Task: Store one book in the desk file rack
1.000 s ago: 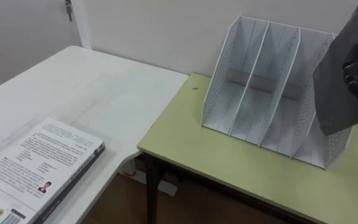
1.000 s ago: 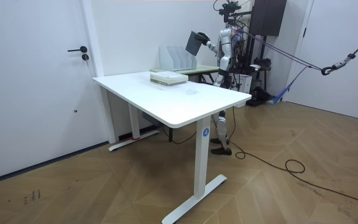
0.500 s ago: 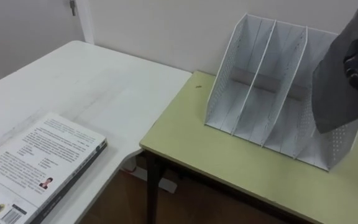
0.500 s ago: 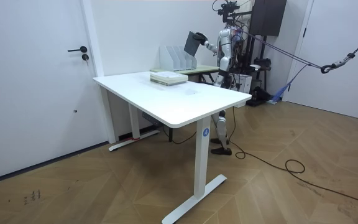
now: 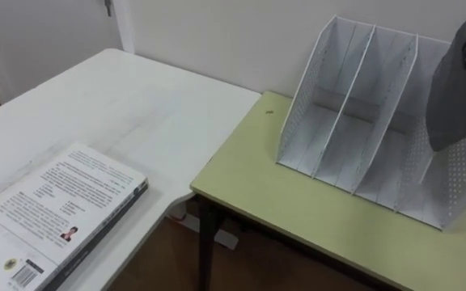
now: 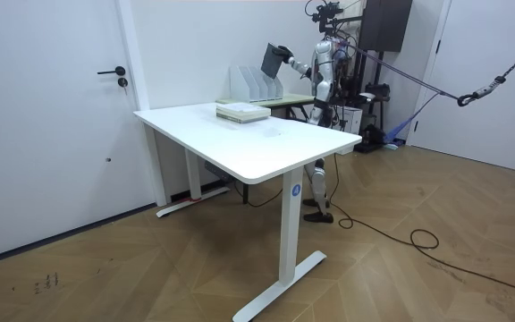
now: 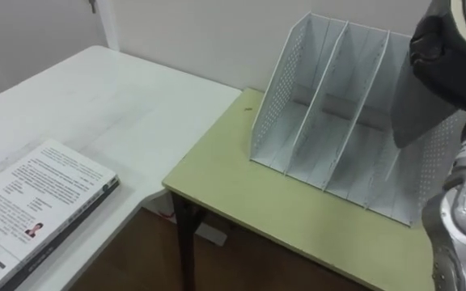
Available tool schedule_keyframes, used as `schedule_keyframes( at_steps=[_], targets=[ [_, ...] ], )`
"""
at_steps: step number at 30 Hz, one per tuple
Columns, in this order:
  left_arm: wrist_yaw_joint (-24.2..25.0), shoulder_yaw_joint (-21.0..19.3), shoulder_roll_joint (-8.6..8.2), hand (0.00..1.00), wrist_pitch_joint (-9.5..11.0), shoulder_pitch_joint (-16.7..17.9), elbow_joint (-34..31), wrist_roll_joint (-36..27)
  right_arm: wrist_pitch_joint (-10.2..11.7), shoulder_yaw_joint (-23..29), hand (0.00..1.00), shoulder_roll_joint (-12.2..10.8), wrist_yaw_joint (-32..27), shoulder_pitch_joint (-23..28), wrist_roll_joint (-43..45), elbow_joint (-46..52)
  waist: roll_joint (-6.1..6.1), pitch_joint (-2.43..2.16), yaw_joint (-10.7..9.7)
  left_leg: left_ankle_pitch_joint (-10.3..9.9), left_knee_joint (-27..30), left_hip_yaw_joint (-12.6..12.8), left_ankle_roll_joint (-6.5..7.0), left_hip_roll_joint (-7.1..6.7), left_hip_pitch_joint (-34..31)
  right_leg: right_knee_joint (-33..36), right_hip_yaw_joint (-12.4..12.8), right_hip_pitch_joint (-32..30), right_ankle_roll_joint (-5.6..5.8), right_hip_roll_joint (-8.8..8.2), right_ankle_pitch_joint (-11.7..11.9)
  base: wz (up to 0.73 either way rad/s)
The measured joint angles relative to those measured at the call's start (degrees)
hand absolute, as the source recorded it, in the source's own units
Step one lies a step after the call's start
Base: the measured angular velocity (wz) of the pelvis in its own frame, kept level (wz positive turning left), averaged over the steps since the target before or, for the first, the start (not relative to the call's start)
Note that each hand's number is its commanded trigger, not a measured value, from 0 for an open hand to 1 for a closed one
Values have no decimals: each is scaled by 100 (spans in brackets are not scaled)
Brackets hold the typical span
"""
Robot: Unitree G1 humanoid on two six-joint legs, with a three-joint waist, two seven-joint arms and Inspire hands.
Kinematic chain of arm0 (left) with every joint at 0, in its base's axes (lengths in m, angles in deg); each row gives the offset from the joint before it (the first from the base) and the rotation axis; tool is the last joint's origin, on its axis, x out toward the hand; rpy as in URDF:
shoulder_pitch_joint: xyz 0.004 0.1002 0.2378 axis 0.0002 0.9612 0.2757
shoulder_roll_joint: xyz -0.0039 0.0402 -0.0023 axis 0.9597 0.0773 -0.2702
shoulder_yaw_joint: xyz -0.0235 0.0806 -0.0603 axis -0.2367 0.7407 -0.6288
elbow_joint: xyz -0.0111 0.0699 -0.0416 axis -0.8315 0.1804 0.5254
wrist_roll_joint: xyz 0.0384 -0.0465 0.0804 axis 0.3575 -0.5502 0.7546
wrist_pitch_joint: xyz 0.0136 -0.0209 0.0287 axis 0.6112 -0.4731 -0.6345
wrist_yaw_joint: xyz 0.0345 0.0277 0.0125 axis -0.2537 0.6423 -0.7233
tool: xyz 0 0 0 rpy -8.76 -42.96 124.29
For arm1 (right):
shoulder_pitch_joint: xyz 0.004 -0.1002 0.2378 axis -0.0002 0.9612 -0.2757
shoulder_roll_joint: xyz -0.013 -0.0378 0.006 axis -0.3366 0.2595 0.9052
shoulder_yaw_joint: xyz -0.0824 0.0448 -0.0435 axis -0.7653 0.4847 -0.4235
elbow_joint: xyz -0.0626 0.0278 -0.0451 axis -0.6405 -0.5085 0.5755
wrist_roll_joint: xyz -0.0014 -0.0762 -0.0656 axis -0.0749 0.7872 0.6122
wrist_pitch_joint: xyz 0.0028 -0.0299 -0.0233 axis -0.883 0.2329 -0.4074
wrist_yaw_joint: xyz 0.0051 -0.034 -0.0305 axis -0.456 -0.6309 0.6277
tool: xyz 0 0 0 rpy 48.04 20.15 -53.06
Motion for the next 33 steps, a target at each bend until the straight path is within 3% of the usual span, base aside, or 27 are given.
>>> schedule_keyframes(
  at_steps=[2, 6, 12, 19, 24, 33],
  targets=[
    [-2, 3, 2, 0, -15, 0, 0, 1, -60, -1, 100, 0, -28, -86, -45, -114, -1, 7, 1, 0, 0, -15, -1, 1, 2, -2, -13, 41, -6, 0, 3, 0],
    [3, 10, 20, 0, -21, -1, -5, -19, -97, -1, 100, 0, -202, -376, -55, -465, -49, 78, -4, 1, 35, -65, -1, -3, 33, -2, -22, 100, -9, -1, 8, 0],
    [25, 12, 50, 0, -43, -57, -3, -35, -126, -6, 100, 102, -234, -783, -617, -878, -93, 105, 2, 1, 97, -124, -1, -16, -17, -21, -45, 74, 4, -10, 17, 4],
    [12, 12, 80, 0, -198, -55, -135, -19, -202, -15, 100, 298, -236, -1304, -1038, -1453, -89, 83, 29, 1, 97, -139, -1, -13, -40, -10, -61, 78, 1, -10, 28, 0],
    [-1, 6, 81, 0, -304, -57, -153, -51, -258, -15, 100, 353, -166, -1374, -1120, -1748, -78, 67, 25, 1, 97, -179, -1, -5, -49, -11, -167, 78, -3, -18, 31, 2],
    [-9, -49, 93, 0, -524, -27, -265, 21, -721, -11, 100, 651, -55, -1435, -1126, -2088, -78, 24, 33, 4, 98, -180, 2, -11, -37, -5, -307, 79, -1, -61, 32, 0]
  ],
)
